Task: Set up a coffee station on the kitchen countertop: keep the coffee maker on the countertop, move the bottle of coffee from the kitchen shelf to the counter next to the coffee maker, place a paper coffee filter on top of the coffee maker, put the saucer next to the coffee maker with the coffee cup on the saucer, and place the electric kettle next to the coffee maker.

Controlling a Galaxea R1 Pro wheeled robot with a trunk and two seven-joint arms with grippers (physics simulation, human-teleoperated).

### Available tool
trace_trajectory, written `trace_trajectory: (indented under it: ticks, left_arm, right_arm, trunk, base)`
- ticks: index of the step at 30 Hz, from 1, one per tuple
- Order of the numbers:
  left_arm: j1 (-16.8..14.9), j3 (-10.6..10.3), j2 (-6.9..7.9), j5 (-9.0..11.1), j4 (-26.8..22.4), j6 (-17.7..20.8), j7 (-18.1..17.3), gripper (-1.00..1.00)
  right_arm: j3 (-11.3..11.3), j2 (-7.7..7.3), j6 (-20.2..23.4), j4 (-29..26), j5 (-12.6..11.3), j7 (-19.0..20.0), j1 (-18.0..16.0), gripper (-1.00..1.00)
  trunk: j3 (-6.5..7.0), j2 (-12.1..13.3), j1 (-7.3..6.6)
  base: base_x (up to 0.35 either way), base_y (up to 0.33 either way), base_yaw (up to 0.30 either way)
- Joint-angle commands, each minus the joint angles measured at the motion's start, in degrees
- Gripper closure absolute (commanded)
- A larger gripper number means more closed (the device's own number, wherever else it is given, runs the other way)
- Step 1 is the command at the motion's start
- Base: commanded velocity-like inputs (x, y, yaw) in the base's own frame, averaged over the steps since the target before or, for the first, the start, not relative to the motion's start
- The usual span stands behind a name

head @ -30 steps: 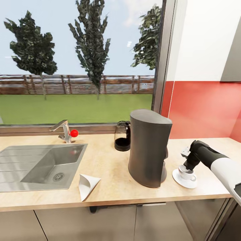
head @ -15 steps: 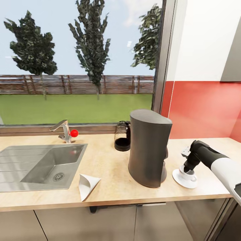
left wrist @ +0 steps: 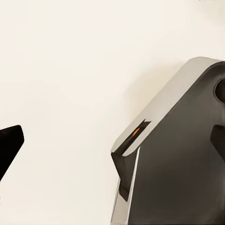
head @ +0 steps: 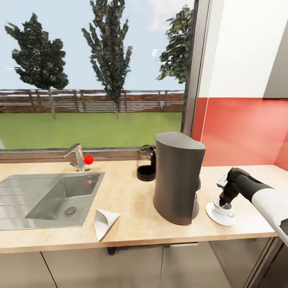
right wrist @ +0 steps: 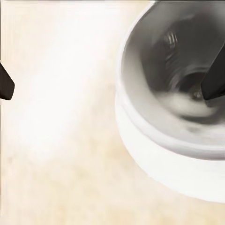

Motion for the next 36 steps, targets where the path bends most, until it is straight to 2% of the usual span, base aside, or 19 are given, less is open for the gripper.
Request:
trace_trajectory:
  ticks: [1,17,19,22,25,26,27,28,30,35,36]
  left_arm:
    - [0.0,0.5,-0.01,0.3,-0.1,0.1,-0.5,-1.00]
    - [0.0,0.5,-0.01,0.2,0.0,0.2,-0.5,-1.00]
    - [0.0,0.4,-0.07,0.1,0.0,0.2,-0.5,-1.00]
    - [0.0,0.4,-0.10,0.1,0.0,0.2,-0.5,-1.00]
    - [0.0,0.4,-0.10,0.1,0.0,0.2,-0.5,-1.00]
    - [0.0,0.4,-0.10,0.1,-0.1,0.2,-0.5,-1.00]
    - [0.0,0.4,-0.10,0.1,-0.1,0.2,-0.5,-1.00]
    - [0.0,0.4,-0.10,0.1,0.0,0.2,-0.5,-1.00]
    - [0.0,0.4,-0.10,0.1,0.0,0.2,-0.5,-1.00]
    - [0.0,0.4,-0.12,-0.1,0.0,0.2,-0.5,-1.00]
    - [0.0,0.3,-0.17,-0.2,-0.1,0.1,-0.5,-1.00]
  right_arm:
    - [0.1,-0.04,0.0,-0.1,0.6,0.6,0.0,-1.00]
    - [-0.3,-0.38,0.9,-0.4,0.6,1.7,0.0,-1.00]
    - [-1.3,-1.70,1.1,-1.2,0.5,3.6,0.0,-1.00]
    - [-2.7,-4.55,3.8,-6.5,0.6,7.3,0.1,-1.00]
    - [-3.6,-6.62,5.8,-10.8,0.6,9.9,0.1,-1.00]
    - [-4.7,-7.94,7.3,-13.7,0.6,11.5,0.1,-1.00]
    - [-5.1,-8.30,7.7,-14.6,0.6,11.9,0.1,-1.00]
    - [-8.6,-9.86,9.0,-18.5,0.7,13.5,0.1,-1.00]
    - [-10.8,-11.00,9.3,-20.8,0.7,14.7,0.1,-1.00]
    - [-12.8,-12.37,9.3,-22.6,0.8,15.3,0.1,-1.00]
    - [-13.7,-13.07,9.1,-22.8,0.8,15.3,0.1,-1.00]
  trunk:
    - [0.12,0.4,-0.22]
    - [2.99,6.8,-3.73]
    - [3.35,7.6,-4.17]
    - [3.89,8.8,-4.83]
    - [4.43,10.0,-5.49]
    - [4.61,10.4,-5.71]
    - [4.79,10.8,-5.93]
    - [4.97,11.2,-6.15]
    - [5.32,12.0,-6.59]
    - [6.22,14.0,-7.69]
    - [6.22,14.0,-7.69]
  base:
    - [0.000,0.000,0.000]
    - [0.000,0.000,0.000]
    - [0.000,0.000,0.000]
    - [0.000,0.000,0.000]
    - [0.000,0.000,0.000]
    - [0.000,0.000,0.000]
    - [0.000,0.000,0.000]
    - [0.000,0.000,0.000]
    - [0.000,0.000,0.000]
    - [0.000,0.000,0.000]
    - [0.000,0.000,0.000]
